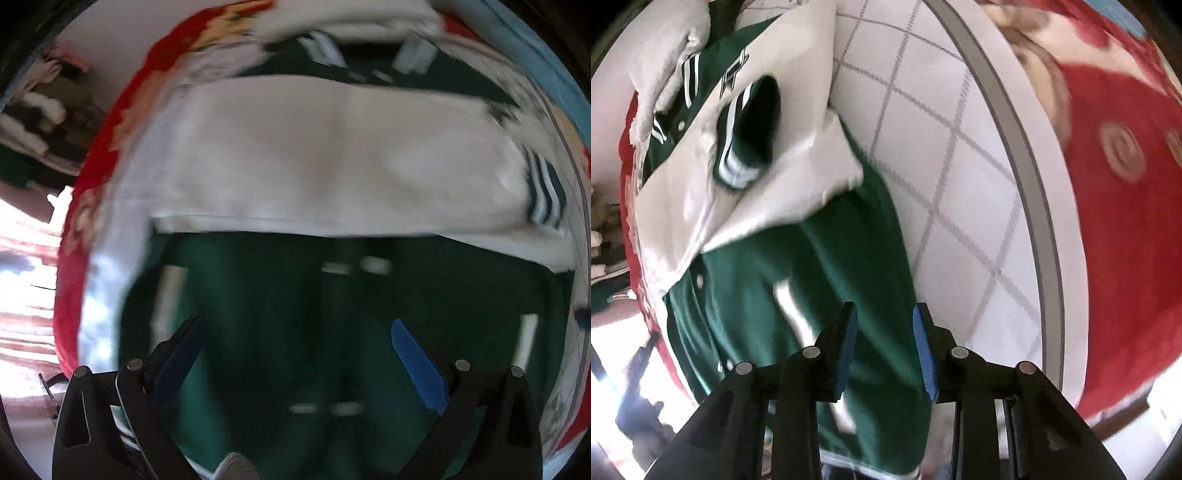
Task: Fold large clothes
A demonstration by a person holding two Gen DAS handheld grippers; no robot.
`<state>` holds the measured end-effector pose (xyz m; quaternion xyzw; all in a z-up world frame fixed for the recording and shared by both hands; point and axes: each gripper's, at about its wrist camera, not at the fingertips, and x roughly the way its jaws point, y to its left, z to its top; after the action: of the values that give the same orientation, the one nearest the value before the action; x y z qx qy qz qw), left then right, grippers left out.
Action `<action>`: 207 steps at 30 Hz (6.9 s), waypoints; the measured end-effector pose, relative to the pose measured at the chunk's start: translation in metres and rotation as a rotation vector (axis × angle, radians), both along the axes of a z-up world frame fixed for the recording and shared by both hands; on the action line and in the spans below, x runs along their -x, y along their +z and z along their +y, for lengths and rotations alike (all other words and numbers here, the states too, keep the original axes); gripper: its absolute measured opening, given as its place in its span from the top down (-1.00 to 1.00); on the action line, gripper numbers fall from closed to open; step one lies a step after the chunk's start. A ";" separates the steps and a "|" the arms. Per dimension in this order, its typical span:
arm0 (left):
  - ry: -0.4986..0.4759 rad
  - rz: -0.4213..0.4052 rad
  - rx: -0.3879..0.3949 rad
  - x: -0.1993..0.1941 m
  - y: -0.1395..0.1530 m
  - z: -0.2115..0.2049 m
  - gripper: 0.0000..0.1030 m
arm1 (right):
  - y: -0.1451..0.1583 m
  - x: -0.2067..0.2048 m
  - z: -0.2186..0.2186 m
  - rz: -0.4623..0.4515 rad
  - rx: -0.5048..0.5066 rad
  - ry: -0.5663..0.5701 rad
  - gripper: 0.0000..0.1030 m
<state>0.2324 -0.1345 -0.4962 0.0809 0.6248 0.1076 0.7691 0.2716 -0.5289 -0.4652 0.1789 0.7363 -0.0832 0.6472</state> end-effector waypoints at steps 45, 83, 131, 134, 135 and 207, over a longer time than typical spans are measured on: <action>0.429 0.058 -0.031 0.179 -0.025 0.100 -1.00 | -0.081 0.129 0.226 0.258 -0.095 0.548 0.51; 0.366 0.085 -0.185 0.182 -0.006 0.027 -1.00 | -0.037 0.154 0.130 0.319 0.056 0.602 0.13; 0.110 0.125 -0.553 0.103 -0.057 -0.168 -0.30 | -0.013 -0.129 -0.093 -0.093 -0.546 0.207 -0.40; 0.085 0.129 -0.500 0.100 -0.056 -0.176 0.29 | -0.039 -0.153 -0.077 -0.099 -0.631 0.194 -0.47; 0.081 0.127 -0.481 0.099 -0.055 -0.177 0.47 | -0.049 -0.156 -0.070 -0.094 -0.671 0.184 -0.47; 0.610 -0.093 0.313 0.076 0.039 0.282 -0.86 | -0.085 -0.285 0.246 -0.155 -0.561 0.241 -0.40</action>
<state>0.1564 0.1480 -0.4567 -0.2336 0.5933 0.2391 0.7323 0.5564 -0.2832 -0.5501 0.2676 0.6948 0.2143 0.6322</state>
